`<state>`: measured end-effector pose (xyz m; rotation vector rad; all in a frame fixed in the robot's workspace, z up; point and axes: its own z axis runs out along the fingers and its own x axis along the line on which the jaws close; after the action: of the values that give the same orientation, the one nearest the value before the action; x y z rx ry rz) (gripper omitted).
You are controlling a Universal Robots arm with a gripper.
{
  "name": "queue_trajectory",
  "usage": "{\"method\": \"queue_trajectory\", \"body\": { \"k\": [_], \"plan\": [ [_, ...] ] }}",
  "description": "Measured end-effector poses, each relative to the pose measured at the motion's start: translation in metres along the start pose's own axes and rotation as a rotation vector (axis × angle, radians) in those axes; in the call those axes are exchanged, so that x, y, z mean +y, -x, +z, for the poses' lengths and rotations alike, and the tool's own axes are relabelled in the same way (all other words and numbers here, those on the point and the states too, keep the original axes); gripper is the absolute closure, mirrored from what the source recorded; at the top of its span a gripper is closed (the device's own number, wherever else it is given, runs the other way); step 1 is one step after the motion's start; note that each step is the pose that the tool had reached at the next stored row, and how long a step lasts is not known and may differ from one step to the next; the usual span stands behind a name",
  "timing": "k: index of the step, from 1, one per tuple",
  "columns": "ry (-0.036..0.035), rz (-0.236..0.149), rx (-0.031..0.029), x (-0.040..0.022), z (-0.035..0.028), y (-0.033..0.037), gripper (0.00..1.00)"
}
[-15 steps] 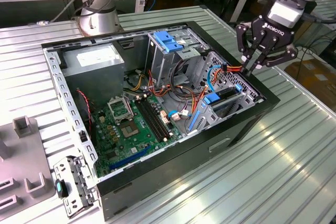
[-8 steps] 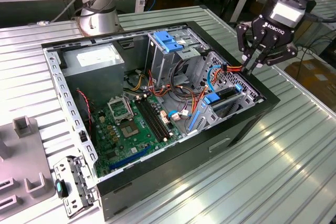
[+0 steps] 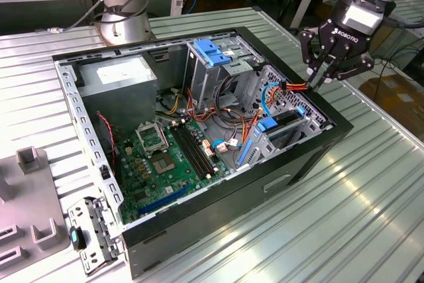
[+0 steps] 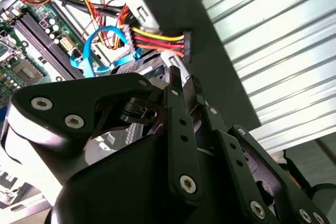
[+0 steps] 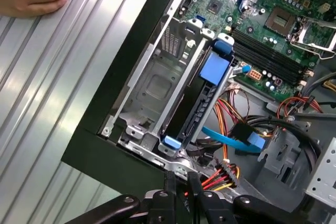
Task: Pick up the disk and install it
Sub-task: 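Insert the first disk wire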
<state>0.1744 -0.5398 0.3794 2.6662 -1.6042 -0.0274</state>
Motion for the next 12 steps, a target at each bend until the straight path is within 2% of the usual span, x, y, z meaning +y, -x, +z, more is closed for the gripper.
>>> {"method": "queue_trajectory", "body": {
  "k": [2, 4, 5, 8, 12],
  "plan": [
    [0.0000, -0.003, 0.0000, -0.0084, 0.0018, -0.0018, 0.76],
    [0.0001, -0.007, 0.0004, -0.0117, 0.0025, -0.0016, 0.75],
    [0.0000, -0.012, 0.0003, -0.0124, 0.0028, -0.0012, 0.69],
    [-0.0001, -0.043, 0.0012, -0.0128, 0.0036, -0.0009, 0.69],
    [-0.0001, -0.122, 0.0041, -0.0132, 0.0081, -0.0007, 0.69]
  ]
}}
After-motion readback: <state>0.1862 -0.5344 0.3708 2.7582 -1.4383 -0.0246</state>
